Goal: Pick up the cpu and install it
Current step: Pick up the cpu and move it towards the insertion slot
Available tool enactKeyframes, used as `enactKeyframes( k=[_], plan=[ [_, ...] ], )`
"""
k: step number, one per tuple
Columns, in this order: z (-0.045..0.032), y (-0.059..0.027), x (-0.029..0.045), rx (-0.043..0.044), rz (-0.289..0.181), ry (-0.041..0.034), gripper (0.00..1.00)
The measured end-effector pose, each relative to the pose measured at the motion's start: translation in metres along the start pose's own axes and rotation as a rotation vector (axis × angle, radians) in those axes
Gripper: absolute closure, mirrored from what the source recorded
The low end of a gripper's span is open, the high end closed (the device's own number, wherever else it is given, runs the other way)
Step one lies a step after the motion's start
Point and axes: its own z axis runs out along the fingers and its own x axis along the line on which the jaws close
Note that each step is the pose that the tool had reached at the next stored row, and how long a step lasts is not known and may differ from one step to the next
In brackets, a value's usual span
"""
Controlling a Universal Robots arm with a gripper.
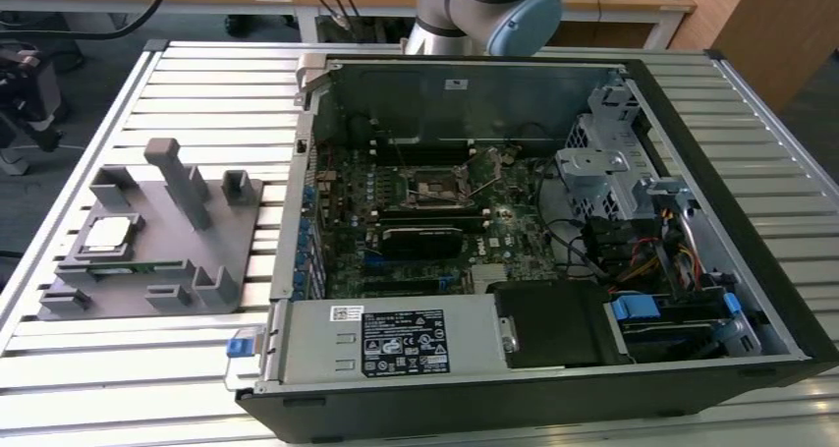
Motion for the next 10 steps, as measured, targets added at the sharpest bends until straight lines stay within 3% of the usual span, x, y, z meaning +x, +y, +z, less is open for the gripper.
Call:
enactKeyframes(
  k=[1, 4, 6, 7, 10],
  plan=[
    [0.0007, -0.0004, 0.0, -0.0008, -0.001, -0.0001, 0.53],
    [0.0031, -0.0015, -0.0001, -0.0032, -0.004, 0.0005, 0.36],
    [0.0048, -0.002, -0.0001, -0.0037, -0.005, 0.003, 0.36],
    [0.0058, -0.0023, -0.0002, -0.0037, -0.006, 0.005, 0.3],
    [0.0081, -0.0024, -0.0002, -0.0034, -0.007, 0.0104, 0.3]
  ],
)
